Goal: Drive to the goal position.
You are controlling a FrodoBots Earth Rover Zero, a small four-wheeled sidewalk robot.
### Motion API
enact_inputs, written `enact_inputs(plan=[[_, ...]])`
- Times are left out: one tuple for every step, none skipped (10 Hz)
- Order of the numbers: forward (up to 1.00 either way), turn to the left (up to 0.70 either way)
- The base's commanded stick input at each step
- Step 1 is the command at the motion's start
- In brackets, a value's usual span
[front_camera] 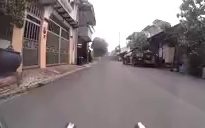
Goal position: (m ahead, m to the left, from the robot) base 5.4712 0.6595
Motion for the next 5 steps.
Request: enact_inputs(plan=[[0.70, 0.00], [0.70, 0.00], [0.70, 0.00], [0.70, 0.00], [0.70, 0.00]])
